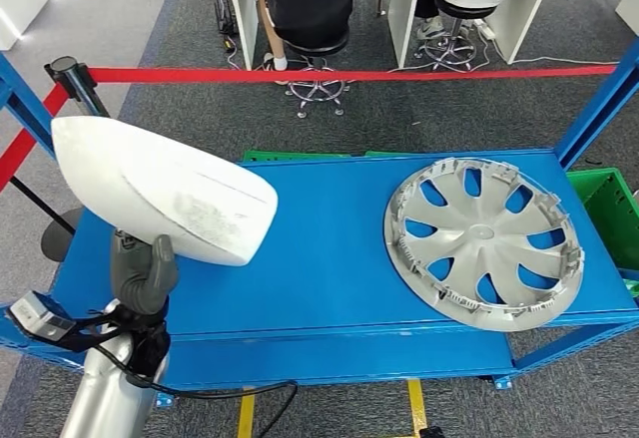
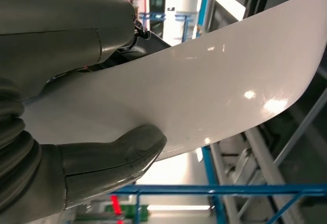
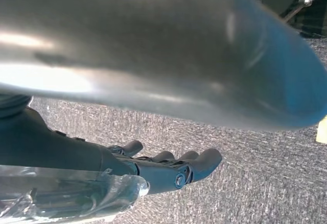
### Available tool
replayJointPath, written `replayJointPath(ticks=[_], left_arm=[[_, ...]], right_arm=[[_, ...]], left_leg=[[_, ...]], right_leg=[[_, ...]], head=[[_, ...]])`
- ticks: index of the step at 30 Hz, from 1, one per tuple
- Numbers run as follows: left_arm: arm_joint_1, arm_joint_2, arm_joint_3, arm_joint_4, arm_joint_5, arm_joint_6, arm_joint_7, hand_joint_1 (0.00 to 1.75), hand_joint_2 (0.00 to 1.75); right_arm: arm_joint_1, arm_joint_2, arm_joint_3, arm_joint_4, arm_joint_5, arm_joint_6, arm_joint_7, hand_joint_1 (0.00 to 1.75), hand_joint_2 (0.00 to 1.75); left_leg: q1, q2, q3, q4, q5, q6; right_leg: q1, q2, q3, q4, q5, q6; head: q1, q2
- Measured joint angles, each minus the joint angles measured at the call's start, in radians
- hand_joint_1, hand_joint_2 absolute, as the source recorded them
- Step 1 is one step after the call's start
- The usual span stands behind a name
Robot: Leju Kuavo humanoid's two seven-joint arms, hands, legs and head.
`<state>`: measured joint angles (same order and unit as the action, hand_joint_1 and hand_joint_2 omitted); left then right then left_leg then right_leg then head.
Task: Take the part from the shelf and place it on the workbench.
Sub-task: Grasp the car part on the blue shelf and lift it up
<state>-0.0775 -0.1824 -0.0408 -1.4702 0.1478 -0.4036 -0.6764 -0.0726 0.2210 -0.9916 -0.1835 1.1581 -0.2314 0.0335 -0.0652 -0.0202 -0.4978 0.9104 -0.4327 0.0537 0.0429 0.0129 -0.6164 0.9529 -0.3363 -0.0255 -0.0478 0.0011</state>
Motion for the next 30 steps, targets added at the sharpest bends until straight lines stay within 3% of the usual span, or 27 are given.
replayJointPath(ticks=[5, 10, 16, 19, 23, 25, 28, 29, 30], left_arm=[[0.019, -0.032, 0.031, -0.034, 0.004, -0.002, 0.0, 1.75, 1.75], [0.041, -0.035, 0.034, -0.038, -0.008, -0.004, 0.0, 1.75, 1.75], [0.128, -0.036, 0.031, -0.113, -0.121, 0.055, 0.0, 1.75, 1.75], [0.169, -0.018, 0.0, -0.145, -0.225, 0.19, 0.0, 1.75, 1.75], [0.216, 0.051, -0.094, -0.218, -0.29, 0.514, 0.0, 1.75, 1.75], [0.232, 0.073, -0.133, -0.254, -0.299, 0.608, 0.0, 1.75, 1.75], [0.254, 0.094, -0.174, -0.269, -0.315, 0.646, 0.0, 1.75, 1.75], [0.26, 0.1, -0.184, -0.27, -0.318, 0.648, 0.0, 1.75, 1.75], [0.263, 0.105, -0.194, -0.271, -0.32, 0.65, 0.0, 1.75, 1.75]], right_arm=[[0.0, 0.0, -0.002, 0.0, -0.001, 0.0, 0.001, 0.0, 0.0], [0.0, 0.0, -0.007, 0.0, -0.01, -0.008, -0.003, 0.0, 0.0], [0.001, 0.005, -0.024, 0.0, -0.033, -0.022, 0.006, 0.0, 0.0], [0.0, 0.009, -0.033, 0.0, -0.037, -0.036, 0.016, 0.0, 0.0], [0.0, 0.015, -0.05, 0.0, -0.055, -0.057, 0.014, 0.0, 0.0], [0.001, 0.016, -0.059, 0.0, -0.053, -0.058, 0.024, 0.0, 0.0], [-0.005, 0.017, -0.07, 0.0, -0.039, -0.058, 0.041, 0.0, 0.0], [-0.006, 0.017, -0.074, 0.0, -0.037, -0.058, 0.043, 0.0, 0.0], [-0.007, 0.017, -0.078, 0.0, -0.035, -0.058, 0.045, 0.0, 0.0]], left_leg=[[0.0, 0.0, 0.0, 0.0, 0.0, 0.0], [0.0, 0.0, 0.0, 0.0, 0.0, 0.0], [-0.001, 0.0, 0.001, 0.001, -0.003, 0.002], [-0.002, 0.0, 0.001, 0.001, -0.004, 0.003], [0.004, 0.001, 0.004, 0.0, 0.006, 0.007], [0.014, 0.001, 0.004, -0.005, 0.013, 0.01], [0.019, 0.002, 0.001, -0.003, 0.016, 0.01], [0.02, 0.002, 0.0, -0.001, 0.016, 0.009], [0.022, 0.002, -0.002, 0.002, 0.016, 0.007]], right_leg=[[0.0, 0.0, 0.0, 0.0, 0.0, 0.0], [0.0, 0.0, 0.0, 0.0, 0.0, 0.0], [-0.001, 0.0, 0.001, 0.0, -0.002, 0.004], [-0.002, 0.0, 0.001, 0.0, -0.003, 0.005], [0.0, 0.0, -0.001, 0.005, -0.002, 0.011], [0.0, -0.001, -0.022, 0.06, -0.048, 0.023], [-0.017, -0.004, -0.096, 0.269, -0.165, 0.043], [-0.023, -0.005, -0.108, 0.315, -0.181, 0.048], [-0.028, -0.005, -0.102, 0.323, -0.178, 0.053]], head=[[0.0, 0.0], [0.0, 0.0], [0.0, 0.0], [0.0, 0.0], [-0.001, 0.0], [0.005, 0.0], [0.011, 0.0], [0.011, 0.0], [0.011, 0.0]])
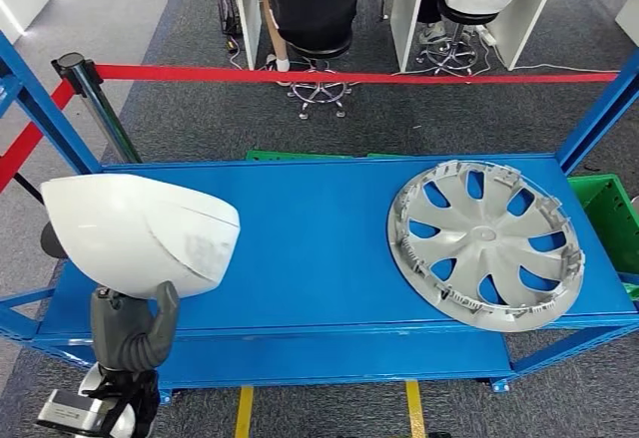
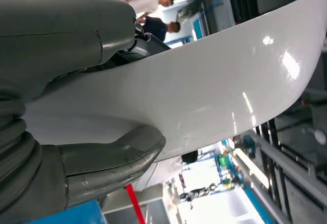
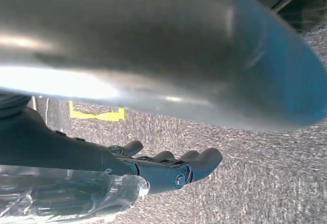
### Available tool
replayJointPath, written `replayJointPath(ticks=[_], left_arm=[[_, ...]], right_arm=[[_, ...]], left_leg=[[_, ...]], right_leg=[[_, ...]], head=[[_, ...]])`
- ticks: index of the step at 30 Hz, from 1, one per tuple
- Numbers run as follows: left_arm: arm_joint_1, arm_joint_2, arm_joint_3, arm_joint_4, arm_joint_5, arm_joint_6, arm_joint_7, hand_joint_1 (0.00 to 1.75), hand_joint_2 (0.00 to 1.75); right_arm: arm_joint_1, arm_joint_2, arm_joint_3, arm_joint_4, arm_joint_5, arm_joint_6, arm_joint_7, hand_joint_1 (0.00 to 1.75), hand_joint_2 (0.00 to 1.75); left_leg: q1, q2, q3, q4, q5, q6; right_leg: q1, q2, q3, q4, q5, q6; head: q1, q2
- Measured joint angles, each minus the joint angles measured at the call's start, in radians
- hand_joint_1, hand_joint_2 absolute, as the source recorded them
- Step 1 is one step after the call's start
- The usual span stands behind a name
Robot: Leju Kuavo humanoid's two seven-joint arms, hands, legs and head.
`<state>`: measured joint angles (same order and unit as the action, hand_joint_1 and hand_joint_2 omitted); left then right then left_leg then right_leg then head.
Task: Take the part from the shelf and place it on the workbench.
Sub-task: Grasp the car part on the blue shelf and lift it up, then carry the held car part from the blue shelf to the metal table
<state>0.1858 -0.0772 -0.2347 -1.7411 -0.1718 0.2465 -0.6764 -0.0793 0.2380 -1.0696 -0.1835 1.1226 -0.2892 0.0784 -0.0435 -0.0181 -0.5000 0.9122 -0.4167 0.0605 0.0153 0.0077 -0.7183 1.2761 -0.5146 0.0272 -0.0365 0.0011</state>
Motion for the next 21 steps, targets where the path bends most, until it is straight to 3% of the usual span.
replayJointPath(ticks=[1, 3, 5, 9, 11, 13, 14, 15, 16, 19, 21], left_arm=[[0.002, 0.004, -0.007, -0.002, -0.001, 0.002, 0.0, 1.75, 1.75], [0.004, 0.013, -0.017, -0.007, 0.0, 0.011, 0.0, 1.75, 1.75], [0.003, 0.027, -0.032, -0.01, 0.0, 0.025, 0.0, 1.75, 1.75], [-0.001, 0.061, -0.086, -0.007, 0.001, 0.052, 0.0, 1.75, 1.75], [-0.004, 0.07, -0.107, -0.005, 0.007, 0.059, 0.0, 1.75, 1.75], [-0.008, 0.075, -0.121, 0.0, 0.015, 0.064, 0.0, 1.75, 1.75], [-0.009, 0.077, -0.127, 0.004, 0.019, 0.065, 0.0, 1.75, 1.75], [-0.009, 0.079, -0.131, 0.009, 0.022, 0.066, 0.0, 1.75, 1.75], [-0.009, 0.081, -0.134, 0.012, 0.023, 0.067, 0.0, 1.75, 1.75], [-0.013, 0.086, -0.138, 0.018, 0.025, 0.068, 0.0, 1.75, 1.75], [-0.016, 0.088, -0.139, 0.018, 0.027, 0.068, 0.0, 1.75, 1.75]], right_arm=[[-0.001, 0.0, -0.002, 0.0, 0.001, 0.0, 0.001, 0.0, 0.0], [-0.004, 0.0, -0.006, 0.0, 0.001, 0.0, 0.001, 0.0, 0.0], [-0.009, 0.002, -0.008, 0.0, 0.003, 0.0, 0.002, 0.0, 0.0], [-0.008, 0.006, -0.011, 0.0, 0.018, -0.003, -0.002, 0.0, 0.0], [-0.007, 0.008, -0.011, 0.0, 0.029, -0.006, -0.013, 0.0, 0.0], [-0.007, 0.008, -0.011, -0.001, 0.041, -0.007, -0.028, 0.0, 0.0], [-0.007, 0.008, -0.01, -0.001, 0.047, -0.007, -0.034, 0.0, 0.0], [-0.007, 0.008, -0.01, -0.001, 0.05, -0.007, -0.039, 0.0, 0.0], [-0.007, 0.008, -0.009, -0.001, 0.053, -0.007, -0.042, 0.0, 0.0], [-0.009, 0.008, -0.006, -0.001, 0.054, -0.007, -0.049, 0.0, 0.0], [-0.009, 0.008, -0.004, -0.001, 0.054, -0.007, -0.051, 0.0, 0.0]], left_leg=[[0.002, 0.0, -0.003, 0.004, 0.0, -0.002], [0.005, -0.001, -0.011, 0.017, -0.004, -0.011], [0.004, -0.001, -0.025, 0.036, -0.009, -0.022], [0.004, -0.002, -0.05, 0.065, -0.019, -0.045], [0.011, 0.0, -0.082, 0.136, -0.081, -0.062], [0.022, 0.001, -0.127, 0.261, -0.162, -0.077], [0.027, 0.001, -0.141, 0.308, -0.182, -0.081], [0.03, 0.001, -0.14, 0.324, -0.182, -0.083], [0.033, 0.001, -0.122, 0.306, -0.164, -0.084], [0.035, 0.002, 0.001, 0.12, -0.093, -0.079], [0.032, 0.002, 0.04, 0.047, -0.083, -0.071]], right_leg=[[-0.004, 0.0, 0.026, -0.033, 0.019, 0.004], [-0.01, 0.0, 0.112, -0.163, 0.064, 0.01], [-0.012, 0.005, 0.167, -0.252, 0.075, 0.007], [-0.014, 0.006, 0.158, -0.268, 0.077, -0.021], [-0.017, 0.003, 0.145, -0.27, 0.088, -0.032], [-0.017, 0.0, 0.129, -0.269, 0.1, -0.037], [-0.016, -0.002, 0.121, -0.269, 0.106, -0.038], [-0.016, -0.003, 0.112, -0.268, 0.112, -0.037], [-0.016, -0.004, 0.104, -0.267, 0.119, -0.037], [-0.015, -0.004, 0.083, -0.266, 0.14, -0.028], [-0.014, -0.004, 0.076, -0.268, 0.156, -0.017]], head=[[0.0, 0.0], [0.001, 0.0], [0.001, 0.0], [0.001, 0.0], [-0.003, 0.0], [-0.007, 0.0], [-0.007, 0.0], [-0.007, 0.0], [-0.007, 0.0], [-0.007, 0.0], [-0.006, 0.0]])
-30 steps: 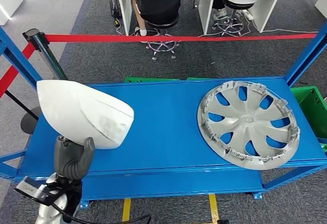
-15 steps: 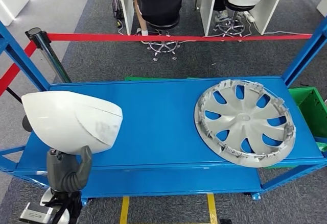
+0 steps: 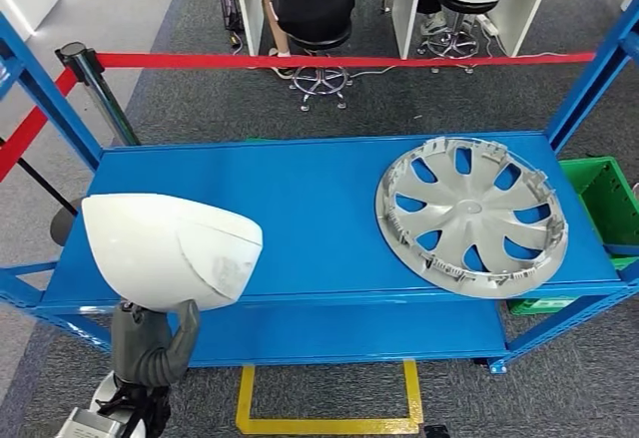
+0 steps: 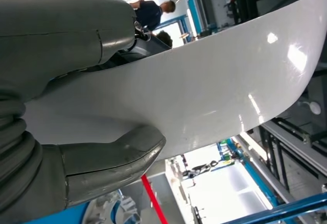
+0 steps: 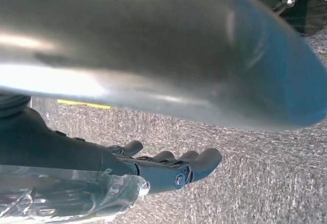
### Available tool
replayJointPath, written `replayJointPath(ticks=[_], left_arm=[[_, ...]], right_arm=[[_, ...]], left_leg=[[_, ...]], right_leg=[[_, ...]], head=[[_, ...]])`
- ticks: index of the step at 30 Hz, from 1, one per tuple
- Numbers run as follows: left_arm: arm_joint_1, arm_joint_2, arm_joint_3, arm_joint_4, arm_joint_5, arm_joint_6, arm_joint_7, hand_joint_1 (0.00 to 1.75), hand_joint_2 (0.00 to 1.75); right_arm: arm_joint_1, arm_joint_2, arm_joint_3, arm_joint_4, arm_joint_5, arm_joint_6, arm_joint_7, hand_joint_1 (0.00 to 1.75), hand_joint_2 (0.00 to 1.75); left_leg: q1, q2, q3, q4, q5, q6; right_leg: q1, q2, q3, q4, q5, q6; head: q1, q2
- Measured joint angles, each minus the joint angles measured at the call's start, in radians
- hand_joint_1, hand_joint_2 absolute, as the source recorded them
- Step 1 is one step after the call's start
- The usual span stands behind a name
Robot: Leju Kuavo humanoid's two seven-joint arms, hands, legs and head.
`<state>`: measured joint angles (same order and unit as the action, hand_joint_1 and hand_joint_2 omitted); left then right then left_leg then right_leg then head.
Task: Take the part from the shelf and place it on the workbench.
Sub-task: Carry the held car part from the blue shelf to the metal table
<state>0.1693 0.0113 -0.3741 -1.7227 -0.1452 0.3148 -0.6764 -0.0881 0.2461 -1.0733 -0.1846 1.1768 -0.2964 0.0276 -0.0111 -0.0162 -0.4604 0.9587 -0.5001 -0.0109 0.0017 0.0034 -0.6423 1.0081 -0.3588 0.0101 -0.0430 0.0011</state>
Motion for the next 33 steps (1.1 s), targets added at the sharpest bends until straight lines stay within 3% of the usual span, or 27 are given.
replayJointPath(ticks=[2, 3, 4, 5, 7, 8, 9, 10, 12, 14, 16, 18, 19, 20, 22, 23, 24, 25, 26, 28, 30, 31, 33], left_arm=[[0.0, 0.003, 0.0, 0.002, 0.001, -0.004, 0.0, 1.75, 1.75], [0.0, 0.005, 0.0, 0.004, 0.001, -0.008, 0.0, 1.75, 1.75], [0.0, 0.005, -0.001, 0.005, -0.001, -0.012, 0.0, 1.75, 1.75], [0.0, 0.006, -0.001, 0.006, -0.003, -0.015, 0.0, 1.75, 1.75], [-0.001, 0.005, -0.002, 0.009, -0.007, -0.024, 0.0, 1.75, 1.75], [-0.001, 0.006, -0.004, 0.01, -0.009, -0.029, 0.0, 1.75, 1.75], [-0.001, 0.005, -0.006, 0.012, -0.011, -0.033, 0.0, 1.75, 1.75], [-0.001, 0.005, -0.009, 0.014, -0.014, -0.035, 0.0, 1.75, 1.75], [-0.001, 0.005, -0.014, 0.018, -0.019, -0.037, 0.0, 1.75, 1.75], [-0.001, 0.005, -0.017, 0.02, -0.021, -0.037, 0.0, 1.75, 1.75], [-0.004, 0.004, -0.019, 0.02, -0.021, -0.037, 0.0, 1.75, 1.75], [-0.005, 0.004, -0.02, 0.022, -0.02, -0.034, 0.0, 1.75, 1.75], [-0.004, 0.004, -0.02, 0.023, -0.017, -0.031, 0.0, 1.75, 1.75], [-0.004, 0.004, -0.02, 0.024, -0.012, -0.028, 0.0, 1.75, 1.75], [-0.004, 0.003, -0.02, 0.025, -0.002, -0.03, 0.0, 1.75, 1.75], [-0.004, 0.003, -0.019, 0.025, 0.0, -0.033, 0.0, 1.75, 1.75], [-0.003, 0.003, -0.018, 0.026, -0.002, -0.035, 0.0, 1.75, 1.75], [-0.003, 0.003, -0.017, 0.026, -0.006, -0.033, 0.0, 1.75, 1.75], [-0.002, 0.003, -0.017, 0.027, -0.011, -0.029, 0.0, 1.75, 1.75], [-0.001, 0.003, -0.017, 0.027, -0.016, -0.019, 0.0, 1.75, 1.75], [-0.001, 0.001, -0.014, 0.026, -0.006, -0.016, 0.0, 1.75, 1.75], [0.001, -0.002, -0.009, 0.026, 0.003, -0.021, 0.0, 1.75, 1.75], [0.006, -0.009, 0.004, 0.026, 0.016, -0.04, 0.0, 1.75, 1.75]], right_arm=[[0.001, 0.0, 0.001, 0.0, -0.001, 0.002, 0.0, 0.0, 0.0], [0.003, 0.0, 0.001, 0.0, -0.002, 0.005, 0.001, 0.0, 0.0], [0.005, 0.0, 0.001, 0.0, -0.003, 0.009, 0.003, 0.0, 0.0], [0.006, 0.0, 0.0, 0.0, -0.006, 0.015, 0.004, 0.0, 0.0], [0.005, 0.0, 0.0, 0.0, -0.012, 0.027, 0.004, 0.0, 0.0], [0.004, 0.0, 0.0, 0.0, -0.015, 0.031, 0.002, 0.0, 0.0], [0.003, 0.0, 0.0, 0.0, -0.016, 0.033, 0.0, 0.0, 0.0], [0.003, 0.0, 0.0, 0.0, -0.017, 0.034, -0.001, 0.0, 0.0], [0.001, 0.0, 0.0, 0.0, -0.017, 0.034, -0.001, 0.0, 0.0], [-0.003, 0.001, 0.0, 0.0, -0.017, 0.034, -0.002, 0.0, 0.0], [-0.006, 0.001, 0.0, 0.0, -0.017, 0.034, -0.003, 0.0, 0.0], [-0.005, 0.002, 0.0, 0.0, -0.017, 0.034, -0.003, 0.0, 0.0], [-0.005, 0.002, -0.001, 0.0, -0.018, 0.033, -0.003, 0.0, 0.0], [-0.005, 0.003, -0.001, 0.0, -0.018, 0.032, -0.003, 0.0, 0.0], [-0.006, 0.003, -0.001, 0.0, -0.019, 0.033, -0.004, 0.0, 0.0], [-0.005, 0.003, -0.001, 0.0, -0.019, 0.034, -0.005, 0.0, 0.0], [-0.004, 0.003, -0.001, 0.0, -0.02, 0.035, -0.007, 0.0, 0.0], [-0.004, 0.003, -0.002, 0.0, -0.021, 0.036, -0.01, 0.0, 0.0], [-0.004, 0.003, -0.002, 0.0, -0.021, 0.035, -0.013, 0.0, 0.0], [-0.005, 0.003, -0.002, 0.0, -0.02, 0.034, -0.019, 0.0, 0.0], [-0.007, 0.003, -0.002, -0.001, -0.018, 0.031, -0.021, 0.0, 0.0], [-0.007, 0.003, -0.002, -0.001, -0.017, 0.03, -0.021, 0.0, 0.0], [-0.004, 0.003, -0.002, -0.001, -0.014, 0.029, -0.017, 0.0, 0.0]], left_leg=[[-0.002, 0.0, -0.01, -0.008, 0.012, 0.012], [-0.002, 0.001, -0.016, -0.009, 0.021, 0.019], [0.0, 0.002, -0.024, -0.011, 0.031, 0.026], [0.001, 0.003, -0.034, -0.012, 0.042, 0.032], [0.0, 0.004, -0.058, -0.012, 0.062, 0.038], [-0.001, 0.004, -0.072, -0.011, 0.072, 0.039], [-0.003, 0.005, -0.087, -0.009, 0.083, 0.039], [-0.004, 0.005, -0.102, -0.007, 0.092, 0.039], [-0.005, 0.004, -0.127, 0.0, 0.109, 0.035], [-0.007, 0.003, -0.144, 0.009, 0.122, 0.027], [-0.008, 0.004, -0.15, 0.012, 0.137, 0.018], [-0.007, 0.003, -0.157, 0.014, 0.143, 0.008], [-0.006, 0.003, -0.165, 0.027, 0.124, 0.001], [-0.004, 0.003, -0.177, 0.058, 0.086, -0.005], [0.002, 0.004, -0.213, 0.174, -0.018, -0.017], [0.005, 0.004, -0.227, 0.238, -0.053, -0.021], [0.008, 0.004, -0.23, 0.283, -0.063, -0.024], [0.01, 0.004, -0.22, 0.299, -0.051, -0.026], [0.012, 0.004, -0.193, 0.281, -0.025, -0.027], [0.017, 0.004, -0.095, 0.166, 0.013, -0.028], [0.017, 0.003, -0.005, 0.035, 0.002, -0.021], [0.014, 0.003, 0.014, -0.002, -0.006, -0.014], [0.009, 0.003, 0.003, -0.018, 0.002, 0.004]], right_leg=[[-0.002, 0.0, -0.005, -0.006, 0.017, 0.012], [-0.004, 0.001, -0.011, -0.003, 0.012, 0.018], [-0.004, 0.001, -0.02, 0.015, -0.012, 0.024], [-0.005, 0.001, -0.033, 0.053, -0.053, 0.029], [-0.005, 0.001, -0.065, 0.18, -0.156, 0.035], [-0.004, 0.001, -0.074, 0.24, -0.185, 0.036], [-0.004, 0.001, -0.071, 0.276, -0.19, 0.036], [-0.003, 0.001, -0.052, 0.279, -0.174, 0.035], [-0.002, 0.002, 0.035, 0.186, -0.129, 0.03], [0.0, 0.004, 0.133, 0.048, -0.134, 0.024], [0.003, 0.006, 0.165, -0.013, -0.151, 0.016], [0.002, 0.003, 0.149, -0.015, -0.139, 0.003], [0.001, 0.001, 0.141, -0.016, -0.129, -0.005], [-0.002, -0.001, 0.131, -0.017, -0.118, -0.012], [-0.003, -0.004, 0.105, -0.017, -0.093, -0.018], [-0.003, -0.005, 0.091, -0.016, -0.081, -0.017], [-0.003, -0.006, 0.074, -0.016, -0.068, -0.016], [-0.003, -0.008, 0.059, -0.015, -0.056, -0.014], [-0.003, -0.009, 0.044, -0.014, -0.045, -0.012], [-0.002, -0.008, 0.021, -0.013, -0.024, -0.005], [0.0, -0.007, 0.006, -0.011, -0.004, 0.006], [0.0, -0.007, 0.001, -0.013, 0.008, 0.012], [-0.006, -0.007, -0.008, -0.018, 0.026, 0.023]], head=[[-0.001, 0.0], [-0.001, 0.0], [0.002, 0.0], [0.003, 0.0], [0.008, 0.0], [0.008, 0.0], [0.008, 0.0], [0.008, 0.0], [0.008, 0.0], [0.007, 0.0], [0.006, 0.0], [0.006, 0.0], [0.004, 0.0], [0.002, 0.0], [-0.001, 0.0], [-0.001, 0.0], [-0.001, 0.0], [-0.001, 0.0], [-0.001, 0.0], [-0.001, 0.0], [0.0, 0.0], [0.0, 0.0], [0.0, 0.0]])
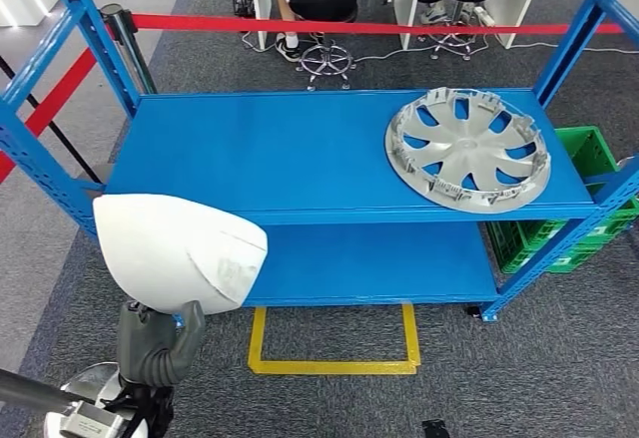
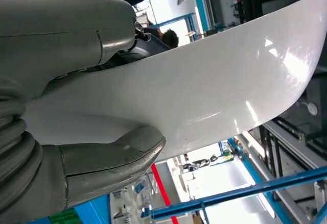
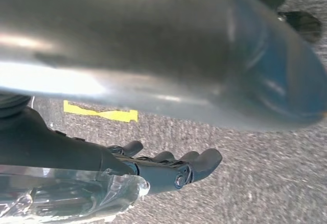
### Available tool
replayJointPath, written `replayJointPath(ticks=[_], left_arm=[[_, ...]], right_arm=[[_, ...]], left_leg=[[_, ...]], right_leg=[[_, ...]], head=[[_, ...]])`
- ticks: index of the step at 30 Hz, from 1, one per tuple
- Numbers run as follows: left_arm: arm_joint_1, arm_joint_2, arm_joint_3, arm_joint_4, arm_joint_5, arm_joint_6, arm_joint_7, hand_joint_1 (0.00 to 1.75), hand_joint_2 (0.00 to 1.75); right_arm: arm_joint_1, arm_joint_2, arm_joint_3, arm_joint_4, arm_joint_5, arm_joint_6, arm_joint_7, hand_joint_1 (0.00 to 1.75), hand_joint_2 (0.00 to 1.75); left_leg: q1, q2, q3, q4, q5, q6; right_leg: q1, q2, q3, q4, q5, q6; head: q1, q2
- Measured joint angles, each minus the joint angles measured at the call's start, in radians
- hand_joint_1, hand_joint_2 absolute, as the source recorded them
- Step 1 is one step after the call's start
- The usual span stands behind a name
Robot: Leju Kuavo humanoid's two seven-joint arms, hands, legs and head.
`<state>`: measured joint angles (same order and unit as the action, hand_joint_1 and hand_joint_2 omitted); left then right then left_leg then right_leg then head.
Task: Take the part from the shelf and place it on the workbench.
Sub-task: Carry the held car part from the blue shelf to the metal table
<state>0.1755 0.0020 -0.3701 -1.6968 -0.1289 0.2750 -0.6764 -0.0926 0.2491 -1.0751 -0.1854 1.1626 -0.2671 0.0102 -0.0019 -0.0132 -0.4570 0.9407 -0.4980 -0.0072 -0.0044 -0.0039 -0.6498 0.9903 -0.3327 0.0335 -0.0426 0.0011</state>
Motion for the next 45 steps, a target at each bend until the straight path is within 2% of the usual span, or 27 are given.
replayJointPath(ticks=[1, 2, 5, 6, 7, 9, 11, 13, 15, 16, 18, 20, 21, 23, 25, 27, 28, 30, 32, 34, 36, 37, 39, 40, 42, 43, 45], left_arm=[[0.003, -0.003, 0.007, 0.0, 0.002, -0.01, 0.0, 1.75, 1.75], [0.004, -0.007, 0.012, 0.0, 0.0, -0.016, 0.0, 1.75, 1.75], [0.007, -0.013, 0.023, 0.0, -0.012, -0.023, 0.0, 1.75, 1.75], [0.01, -0.014, 0.025, 0.0, -0.016, -0.023, 0.0, 1.75, 1.75], [0.012, -0.013, 0.027, 0.0, -0.019, -0.022, 0.0, 1.75, 1.75], [0.017, -0.012, 0.03, 0.0, -0.023, -0.019, 0.0, 1.75, 1.75], [0.022, -0.012, 0.032, -0.002, -0.024, -0.016, 0.0, 1.75, 1.75], [0.025, -0.012, 0.034, -0.005, -0.023, -0.013, 0.0, 1.75, 1.75], [0.029, -0.012, 0.035, -0.007, -0.023, -0.012, 0.0, 1.75, 1.75], [0.032, -0.011, 0.035, -0.008, -0.022, -0.011, 0.0, 1.75, 1.75], [0.038, -0.011, 0.036, -0.008, -0.022, -0.011, 0.0, 1.75, 1.75], [0.039, -0.01, 0.038, -0.008, -0.022, -0.011, 0.0, 1.75, 1.75], [0.04, -0.01, 0.038, -0.008, -0.022, -0.011, 0.0, 1.75, 1.75], [0.04, -0.01, 0.038, -0.008, -0.022, -0.011, 0.0, 1.75, 1.75], [0.04, -0.01, 0.038, -0.009, -0.022, -0.011, 0.0, 1.75, 1.75], [0.037, -0.01, 0.038, -0.011, -0.022, -0.011, 0.0, 1.75, 1.75], [0.036, -0.01, 0.038, -0.013, -0.022, -0.011, 0.0, 1.75, 1.75], [0.037, -0.01, 0.039, -0.014, -0.022, -0.011, 0.0, 1.75, 1.75], [0.04, -0.01, 0.039, -0.014, -0.022, -0.011, 0.0, 1.75, 1.75], [0.041, -0.01, 0.04, -0.014, -0.022, -0.011, 0.0, 1.75, 1.75], [0.041, -0.01, 0.04, -0.014, -0.022, -0.011, 0.0, 1.75, 1.75], [0.041, -0.01, 0.04, -0.014, -0.022, -0.011, 0.0, 1.75, 1.75], [0.041, -0.01, 0.041, -0.014, -0.022, -0.011, 0.0, 1.75, 1.75], [0.041, -0.01, 0.041, -0.014, -0.022, -0.011, 0.0, 1.75, 1.75], [0.041, -0.01, 0.042, -0.015, -0.022, -0.011, 0.0, 1.75, 1.75], [0.041, -0.01, 0.042, -0.016, -0.022, -0.011, 0.0, 1.75, 1.75], [0.041, -0.01, 0.043, -0.017, -0.022, -0.011, 0.0, 1.75, 1.75]], right_arm=[[0.003, 0.0, 0.0, 0.0, 0.001, 0.001, 0.002, 0.0, 0.0], [0.007, 0.0, 0.0, 0.0, 0.001, 0.002, 0.003, 0.0, 0.0], [0.009, 0.0, -0.001, 0.0, 0.002, 0.005, -0.004, 0.0, 0.0], [0.008, 0.0, 0.0, 0.0, 0.005, 0.004, -0.011, 0.0, 0.0], [0.007, 0.0, 0.001, 0.0, 0.009, 0.0, -0.018, 0.0, 0.0], [0.007, 0.0, 0.003, 0.0, 0.02, -0.026, -0.036, 0.0, 0.0], [0.003, 0.0, 0.004, -0.002, 0.025, -0.062, -0.054, 0.0, 0.0], [-0.003, 0.0, 0.005, -0.004, 0.026, -0.082, -0.068, 0.0, 0.0], [-0.002, 0.0, 0.005, -0.004, 0.025, -0.087, -0.074, 0.0, 0.0], [-0.001, 0.0, 0.004, -0.004, 0.024, -0.088, -0.075, 0.0, 0.0], [0.001, 0.0, 0.004, -0.004, 0.022, -0.088, -0.075, 0.0, 0.0], [0.001, 0.0, 0.004, -0.005, 0.022, -0.089, -0.075, 0.0, 0.0], [0.001, 0.0, 0.004, -0.005, 0.022, -0.089, -0.076, 0.0, 0.0], [0.002, 0.0, 0.004, -0.005, 0.021, -0.089, -0.075, 0.0, 0.0], [0.001, 0.0, 0.004, -0.005, 0.021, -0.089, -0.076, 0.0, 0.0], [0.0, 0.0, 0.004, -0.005, 0.021, -0.089, -0.076, 0.0, 0.0], [-0.001, 0.0, 0.004, -0.005, 0.021, -0.089, -0.076, 0.0, 0.0], [0.001, 0.0, 0.004, -0.005, 0.021, -0.089, -0.076, 0.0, 0.0], [0.007, 0.0, 0.004, -0.005, 0.021, -0.09, -0.076, 0.0, 0.0], [0.011, 0.0, 0.004, -0.005, 0.02, -0.09, -0.075, 0.0, 0.0], [0.01, 0.0, 0.004, -0.005, 0.02, -0.09, -0.075, 0.0, 0.0], [0.009, 0.0, 0.005, -0.005, 0.02, -0.09, -0.075, 0.0, 0.0], [0.008, 0.0, 0.004, -0.005, 0.02, -0.09, -0.075, 0.0, 0.0], [0.007, 0.0, 0.004, -0.005, 0.02, -0.09, -0.075, 0.0, 0.0], [0.002, -0.001, 0.004, -0.006, 0.021, -0.09, -0.076, 0.0, 0.0], [0.0, -0.001, 0.005, -0.006, 0.021, -0.09, -0.076, 0.0, 0.0], [0.0, -0.001, 0.005, -0.006, 0.021, -0.089, -0.076, 0.0, 0.0]], left_leg=[[-0.001, 0.001, -0.009, 0.0, 0.011, 0.008], [-0.001, 0.001, -0.019, -0.001, 0.022, 0.016], [-0.004, 0.002, -0.06, -0.001, 0.059, 0.027], [-0.006, 0.002, -0.077, 0.0, 0.072, 0.028], [-0.008, 0.002, -0.095, 0.001, 0.085, 0.027], [-0.011, 0.002, -0.127, 0.004, 0.109, 0.025], [-0.012, 0.001, -0.15, 0.011, 0.128, 0.019], [-0.014, 0.002, -0.161, 0.016, 0.147, 0.01], [-0.012, 0.003, -0.166, 0.017, 0.161, 0.0], [-0.011, 0.003, -0.172, 0.023, 0.151, -0.006], [-0.008, 0.004, -0.195, 0.083, 0.072, -0.019], [-0.004, 0.004, -0.229, 0.211, -0.035, -0.029], [-0.002, 0.004, -0.238, 0.271, -0.059, -0.032], [0.0, 0.004, -0.22, 0.316, -0.037, -0.034], [0.003, 0.004, -0.137, 0.234, 0.011, -0.032], [0.003, 0.004, -0.024, 0.084, 0.009, -0.026], [0.001, 0.003, 0.01, 0.03, -0.002, -0.021], [-0.004, 0.003, 0.017, -0.01, -0.005, -0.005], [-0.005, 0.005, -0.003, -0.008, 0.015, 0.01], [-0.004, 0.006, -0.025, -0.008, 0.039, 0.02], [-0.005, 0.007, -0.056, -0.007, 0.064, 0.024], [-0.006, 0.007, -0.073, -0.005, 0.076, 0.023], [-0.006, 0.007, -0.106, -0.002, 0.1, 0.02], [-0.006, 0.006, -0.121, 0.001, 0.111, 0.017], [-0.008, 0.006, -0.144, 0.008, 0.13, 0.008], [-0.008, 0.006, -0.151, 0.01, 0.14, 0.003], [-0.008, 0.007, -0.158, 0.012, 0.158, -0.006]], right_leg=[[-0.003, 0.0, -0.007, 0.007, -0.013, 0.005], [-0.004, 0.001, -0.018, 0.033, -0.047, 0.01], [-0.004, 0.001, -0.061, 0.214, -0.2, 0.015], [-0.004, 0.001, -0.065, 0.269, -0.221, 0.014], [-0.003, 0.001, -0.056, 0.299, -0.216, 0.012], [0.0, 0.002, 0.012, 0.256, -0.165, 0.004], [0.005, 0.003, 0.129, 0.109, -0.157, -0.004], [0.01, 0.005, 0.198, -0.002, -0.187, -0.008], [0.012, 0.004, 0.194, -0.018, -0.185, -0.016], [0.011, 0.002, 0.186, -0.017, -0.177, -0.022], [0.008, -0.002, 0.162, -0.018, -0.152, -0.035], [0.008, -0.003, 0.132, -0.016, -0.124, -0.041], [0.008, -0.004, 0.116, -0.015, -0.111, -0.04], [0.008, -0.005, 0.08, -0.011, -0.086, -0.038], [0.008, -0.005, 0.05, -0.006, -0.063, -0.033], [0.011, -0.003, 0.029, 0.0, -0.044, -0.025], [0.012, -0.003, 0.021, 0.001, -0.033, -0.02], [0.009, -0.003, 0.006, 0.0, -0.009, -0.009], [0.003, -0.001, -0.01, 0.017, -0.032, 0.002], [0.002, 0.0, -0.037, 0.108, -0.128, 0.011], [0.002, 0.0, -0.064, 0.244, -0.213, 0.015], [0.002, 0.0, -0.064, 0.289, -0.222, 0.015], [0.002, 0.0, -0.016, 0.279, -0.181, 0.014], [0.002, 0.0, 0.035, 0.222, -0.157, 0.012], [0.003, 0.003, 0.149, 0.07, -0.158, 0.008], [0.005, 0.005, 0.183, 0.015, -0.17, 0.006], [0.007, 0.007, 0.188, -0.016, -0.177, -0.003]], head=[[0.001, 0.0], [0.002, 0.0], [0.01, 0.0], [0.011, 0.0], [0.011, 0.0], [0.011, 0.0], [0.011, 0.0], [0.01, 0.0], [0.009, 0.0], [0.009, 0.0], [0.006, 0.0], [0.004, 0.0], [0.004, 0.0], [0.004, 0.0], [0.004, 0.0], [0.004, 0.0], [0.005, 0.0], [0.006, 0.0], [0.007, 0.0], [0.011, 0.0], [0.014, 0.0], [0.014, 0.0], [0.014, 0.0], [0.014, 0.0], [0.014, 0.0], [0.014, 0.0], [0.014, 0.0]])
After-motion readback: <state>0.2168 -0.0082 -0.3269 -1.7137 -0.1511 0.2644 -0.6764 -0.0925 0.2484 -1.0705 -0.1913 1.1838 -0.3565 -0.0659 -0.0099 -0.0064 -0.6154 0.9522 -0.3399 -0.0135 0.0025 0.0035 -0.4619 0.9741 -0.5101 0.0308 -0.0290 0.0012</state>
